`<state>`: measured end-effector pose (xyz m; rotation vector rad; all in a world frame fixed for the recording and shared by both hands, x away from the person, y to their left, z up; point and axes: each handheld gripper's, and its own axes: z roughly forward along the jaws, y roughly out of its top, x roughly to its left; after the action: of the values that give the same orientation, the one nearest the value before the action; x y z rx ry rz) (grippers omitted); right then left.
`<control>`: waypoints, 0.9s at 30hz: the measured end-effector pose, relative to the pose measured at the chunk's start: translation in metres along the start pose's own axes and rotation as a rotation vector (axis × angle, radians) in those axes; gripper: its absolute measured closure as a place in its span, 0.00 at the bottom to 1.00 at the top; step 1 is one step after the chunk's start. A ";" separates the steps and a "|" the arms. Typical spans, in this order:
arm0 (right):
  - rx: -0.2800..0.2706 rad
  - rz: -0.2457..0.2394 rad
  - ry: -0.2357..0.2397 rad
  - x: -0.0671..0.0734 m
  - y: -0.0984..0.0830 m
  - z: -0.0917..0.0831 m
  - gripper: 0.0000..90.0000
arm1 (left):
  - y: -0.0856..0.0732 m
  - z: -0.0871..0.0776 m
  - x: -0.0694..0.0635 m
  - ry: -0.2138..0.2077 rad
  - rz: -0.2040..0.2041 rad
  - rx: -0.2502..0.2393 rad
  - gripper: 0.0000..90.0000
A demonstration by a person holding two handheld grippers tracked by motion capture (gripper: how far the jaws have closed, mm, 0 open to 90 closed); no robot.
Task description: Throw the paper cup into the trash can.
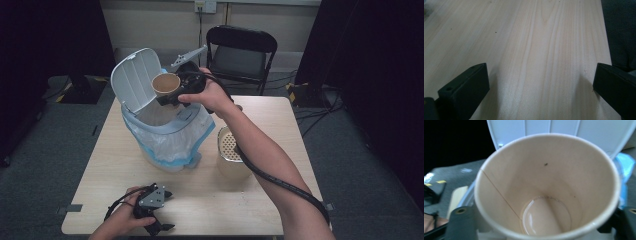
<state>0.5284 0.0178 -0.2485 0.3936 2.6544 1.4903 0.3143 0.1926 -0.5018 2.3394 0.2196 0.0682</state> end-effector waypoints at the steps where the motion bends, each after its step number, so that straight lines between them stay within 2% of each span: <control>1: 0.003 0.023 0.001 0.000 -0.001 0.001 0.12 | 0.000 0.000 0.000 -0.001 0.002 -0.002 0.00; 2: 0.012 0.039 0.002 0.000 -0.003 0.001 0.13 | 0.000 0.000 0.000 -0.001 0.002 -0.002 0.00; 3: 0.014 0.038 0.002 0.000 -0.004 0.000 0.18 | 0.000 0.000 0.000 -0.001 0.003 -0.002 0.00; 4: 0.019 0.035 -0.006 0.000 -0.005 -0.001 0.19 | 0.000 0.000 0.000 0.000 0.003 -0.002 0.00; 5: 0.015 0.031 -0.014 0.000 -0.006 -0.004 0.14 | 0.000 0.000 0.000 -0.001 0.003 -0.002 0.00; 7: -0.004 0.031 -0.020 0.000 -0.008 -0.011 0.17 | 0.000 0.000 0.000 -0.001 0.003 -0.002 0.00; 8: -0.007 0.029 -0.030 0.000 -0.009 -0.016 0.15 | 0.000 0.000 0.000 -0.001 0.003 -0.002 0.00; 11: -0.016 0.029 -0.036 0.002 -0.012 -0.026 0.16 | 0.000 0.000 0.000 -0.001 0.003 -0.002 0.00; 14: -0.026 0.026 -0.019 0.006 -0.017 -0.038 0.16 | 0.000 0.000 0.000 0.003 0.007 -0.002 0.00; 19: -0.012 -0.004 -0.012 0.015 -0.027 -0.051 0.16 | 0.000 0.000 0.000 0.003 0.007 -0.002 0.00; 27: -0.002 -0.019 -0.007 0.028 -0.041 -0.070 0.16 | 0.000 0.000 0.000 0.003 0.006 -0.002 0.00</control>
<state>0.4809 -0.0528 -0.2445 0.3714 2.6432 1.4837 0.3146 0.1927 -0.5018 2.3385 0.2135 0.0751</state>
